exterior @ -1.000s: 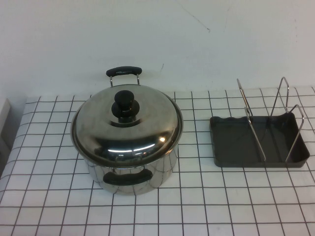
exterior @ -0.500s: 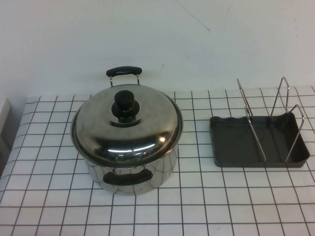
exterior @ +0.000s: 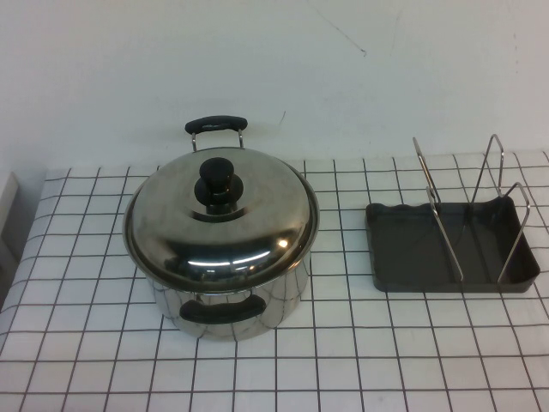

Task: Put pot lid on rack

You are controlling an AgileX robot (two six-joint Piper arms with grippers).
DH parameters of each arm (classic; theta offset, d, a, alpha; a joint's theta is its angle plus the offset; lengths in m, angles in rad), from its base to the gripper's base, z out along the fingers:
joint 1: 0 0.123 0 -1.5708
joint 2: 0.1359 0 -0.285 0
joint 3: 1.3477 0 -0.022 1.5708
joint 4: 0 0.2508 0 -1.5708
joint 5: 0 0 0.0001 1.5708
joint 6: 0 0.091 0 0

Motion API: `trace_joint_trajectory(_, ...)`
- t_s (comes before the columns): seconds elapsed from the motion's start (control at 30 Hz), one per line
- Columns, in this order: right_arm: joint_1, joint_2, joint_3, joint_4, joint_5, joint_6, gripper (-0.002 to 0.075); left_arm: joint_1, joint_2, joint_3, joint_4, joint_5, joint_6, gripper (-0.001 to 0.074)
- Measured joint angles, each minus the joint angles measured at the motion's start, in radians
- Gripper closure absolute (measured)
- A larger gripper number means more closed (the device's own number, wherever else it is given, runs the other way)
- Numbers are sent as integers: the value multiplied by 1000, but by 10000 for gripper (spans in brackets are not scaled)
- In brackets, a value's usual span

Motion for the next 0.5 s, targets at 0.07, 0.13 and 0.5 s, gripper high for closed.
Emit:
trace_joint_trajectory(0.07,0,0,0,0,0,0,729,0,0,0,0,0,0,738)
trace_joint_trajectory(0.13,0,0,0,0,0,0,729,0,0,0,0,0,0,738)
trace_joint_trajectory(0.5,0,0,2,4,-334,0,729,0,0,4,0,-413,0,738)
